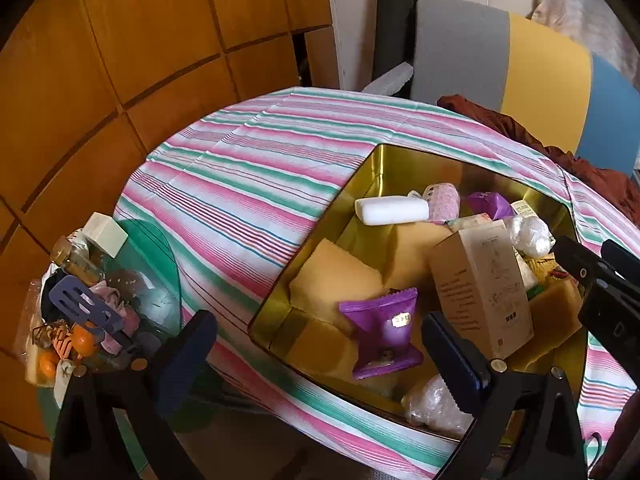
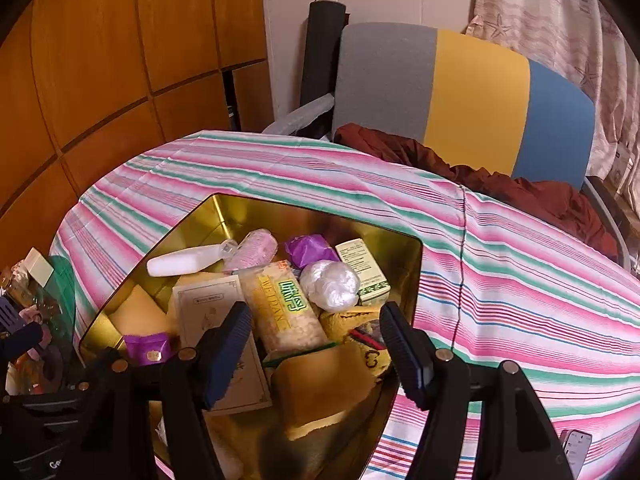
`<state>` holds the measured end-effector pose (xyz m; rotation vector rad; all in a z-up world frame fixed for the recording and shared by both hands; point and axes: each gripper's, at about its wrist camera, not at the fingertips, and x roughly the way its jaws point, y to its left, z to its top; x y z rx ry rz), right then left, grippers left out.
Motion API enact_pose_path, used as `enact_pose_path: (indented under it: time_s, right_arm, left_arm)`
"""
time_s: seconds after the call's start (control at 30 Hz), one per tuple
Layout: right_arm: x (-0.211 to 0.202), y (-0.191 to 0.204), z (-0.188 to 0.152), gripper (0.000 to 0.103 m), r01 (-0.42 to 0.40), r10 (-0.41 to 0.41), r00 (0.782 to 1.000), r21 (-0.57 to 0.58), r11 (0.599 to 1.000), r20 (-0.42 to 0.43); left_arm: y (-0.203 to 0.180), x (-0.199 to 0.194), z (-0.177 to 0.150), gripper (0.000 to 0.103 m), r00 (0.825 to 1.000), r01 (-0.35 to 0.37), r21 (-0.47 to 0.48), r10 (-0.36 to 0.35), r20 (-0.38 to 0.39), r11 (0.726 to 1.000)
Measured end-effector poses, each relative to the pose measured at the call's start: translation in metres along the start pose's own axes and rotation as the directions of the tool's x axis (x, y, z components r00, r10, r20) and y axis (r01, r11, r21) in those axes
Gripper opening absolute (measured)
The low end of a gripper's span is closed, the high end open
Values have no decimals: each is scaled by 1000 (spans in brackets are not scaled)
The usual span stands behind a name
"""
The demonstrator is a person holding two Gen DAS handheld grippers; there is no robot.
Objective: Organize objects
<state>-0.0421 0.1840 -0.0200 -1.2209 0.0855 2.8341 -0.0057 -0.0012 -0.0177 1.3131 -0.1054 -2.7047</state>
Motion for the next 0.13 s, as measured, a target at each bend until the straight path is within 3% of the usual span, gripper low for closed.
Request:
enact_pose_path:
  time_s: [0.13]
  right_arm:
    - [-1,-3,1,68,-3,3,1000,14,1000,9]
  left_arm:
    - [-2,-6,0,102,999,-20,4,19,44,1000]
